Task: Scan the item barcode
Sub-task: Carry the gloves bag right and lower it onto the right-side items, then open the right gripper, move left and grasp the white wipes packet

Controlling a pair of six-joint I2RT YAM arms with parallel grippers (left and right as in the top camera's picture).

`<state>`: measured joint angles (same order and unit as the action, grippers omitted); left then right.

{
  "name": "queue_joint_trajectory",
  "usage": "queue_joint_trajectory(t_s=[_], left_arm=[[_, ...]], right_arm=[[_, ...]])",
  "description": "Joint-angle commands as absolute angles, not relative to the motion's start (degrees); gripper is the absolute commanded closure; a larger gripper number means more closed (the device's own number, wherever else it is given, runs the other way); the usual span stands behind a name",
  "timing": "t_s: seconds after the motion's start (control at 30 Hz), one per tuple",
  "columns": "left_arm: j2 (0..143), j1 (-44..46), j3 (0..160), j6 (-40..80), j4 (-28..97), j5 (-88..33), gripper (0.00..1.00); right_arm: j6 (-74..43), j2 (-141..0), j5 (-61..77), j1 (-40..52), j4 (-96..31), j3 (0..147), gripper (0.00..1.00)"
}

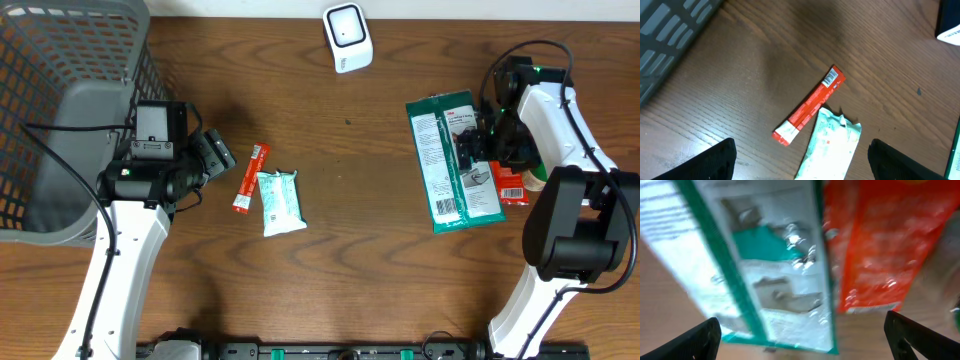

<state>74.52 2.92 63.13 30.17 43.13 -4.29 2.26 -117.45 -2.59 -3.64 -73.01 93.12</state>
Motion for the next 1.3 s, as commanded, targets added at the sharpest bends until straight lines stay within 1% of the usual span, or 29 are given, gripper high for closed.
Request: queue_joint_trajectory(t_s=[0.0,0.13,0.23,0.3,0.4,0.43,0.73,0.93,1.17,1.27], left_arm=[[74.5,2.7,63.8,30.1,43.3,-3.8,0.15],[74.5,2.7,63.8,30.1,43.3,-3.8,0.15],[74.5,2.7,63.8,30.1,43.3,-3.8,0.15],[74.5,2.7,63.8,30.1,43.3,-3.8,0.15],[74.5,2.7,63.8,30.1,43.3,-3.8,0.15],[74.5,2.7,63.8,30.1,43.3,-3.8,0.15],[74.5,2.7,63.8,30.1,43.3,-3.8,0.15],[74.5,2.7,63.8,30.1,43.3,-3.8,0.15],[74.5,2.7,63.8,30.1,43.3,-3.8,0.15],[74.5,2.7,63.8,30.1,43.3,-3.8,0.15]], right_arm=[[0.7,-113.2,9.0,-1.0,-73.1,96.7,0.01],[0.7,-110.3,22.5,2.6,-68.6,96.7,0.01],[0.7,-110.3,33.8,5.9,-67.5,96.6,0.01],[0.7,-110.7,37.2,8.4,-66.8,96.6,0.03],[0.7,-111.0,36.0,13.0,-64.8,96.5,0.31],[-0.5,-111.0,34.2,16.4,-62.8,96.2,0.36],[-14.3,-111.1,20.3,32.0,-50.2,92.0,0.38],[-23.1,-111.3,14.8,38.8,-41.9,86.2,0.50],[-24.8,-111.7,8.5,44.2,-26.3,76.4,0.50],[-24.9,-112.2,7.0,45.7,-20.5,73.6,0.47]])
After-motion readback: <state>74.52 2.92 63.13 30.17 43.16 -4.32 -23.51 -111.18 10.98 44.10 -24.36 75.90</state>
